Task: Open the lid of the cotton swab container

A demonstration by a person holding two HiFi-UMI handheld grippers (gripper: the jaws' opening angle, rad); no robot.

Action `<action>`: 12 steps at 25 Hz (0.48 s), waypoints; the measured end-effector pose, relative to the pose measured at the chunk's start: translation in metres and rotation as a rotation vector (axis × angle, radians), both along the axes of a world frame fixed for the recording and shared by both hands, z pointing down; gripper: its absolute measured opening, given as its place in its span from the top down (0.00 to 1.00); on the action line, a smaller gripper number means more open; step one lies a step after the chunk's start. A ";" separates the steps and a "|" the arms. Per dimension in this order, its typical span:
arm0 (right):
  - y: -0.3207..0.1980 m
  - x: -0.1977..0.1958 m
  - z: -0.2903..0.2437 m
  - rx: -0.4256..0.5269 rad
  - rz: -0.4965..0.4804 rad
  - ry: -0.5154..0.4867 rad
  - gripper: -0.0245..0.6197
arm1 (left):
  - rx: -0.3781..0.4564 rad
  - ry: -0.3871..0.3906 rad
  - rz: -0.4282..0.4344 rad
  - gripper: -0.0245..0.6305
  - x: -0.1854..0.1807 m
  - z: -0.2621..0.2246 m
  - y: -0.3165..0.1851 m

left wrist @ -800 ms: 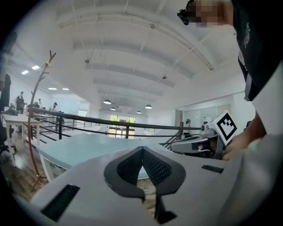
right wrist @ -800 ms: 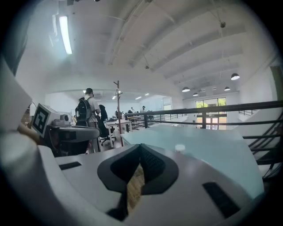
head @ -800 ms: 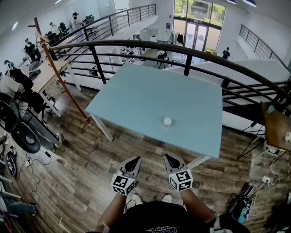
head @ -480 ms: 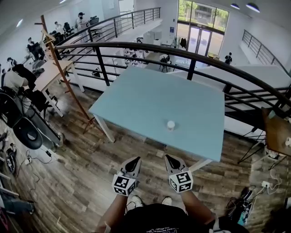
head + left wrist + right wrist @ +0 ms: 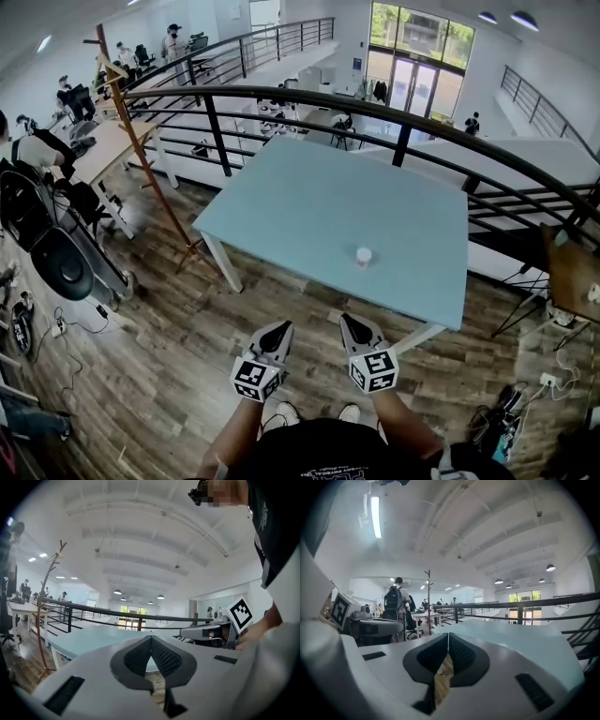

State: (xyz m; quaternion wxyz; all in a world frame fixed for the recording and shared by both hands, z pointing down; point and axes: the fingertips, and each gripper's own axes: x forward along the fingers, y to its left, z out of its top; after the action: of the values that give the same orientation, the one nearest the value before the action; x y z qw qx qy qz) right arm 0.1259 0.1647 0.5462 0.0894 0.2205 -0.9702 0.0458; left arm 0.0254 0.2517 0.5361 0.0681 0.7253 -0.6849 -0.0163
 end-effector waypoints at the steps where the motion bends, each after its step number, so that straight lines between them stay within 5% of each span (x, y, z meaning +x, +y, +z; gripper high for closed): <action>1: 0.003 -0.004 0.001 -0.002 0.002 0.002 0.93 | 0.002 -0.001 0.002 0.94 -0.004 0.000 0.003; 12: 0.032 -0.047 0.005 0.003 0.025 -0.008 0.93 | 0.011 0.009 0.029 0.94 -0.049 0.006 0.038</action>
State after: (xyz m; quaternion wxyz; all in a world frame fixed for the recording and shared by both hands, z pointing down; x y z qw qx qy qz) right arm 0.0792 0.1963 0.5508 0.0848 0.2326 -0.9678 0.0462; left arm -0.0237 0.2898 0.5418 0.0675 0.7356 -0.6737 -0.0226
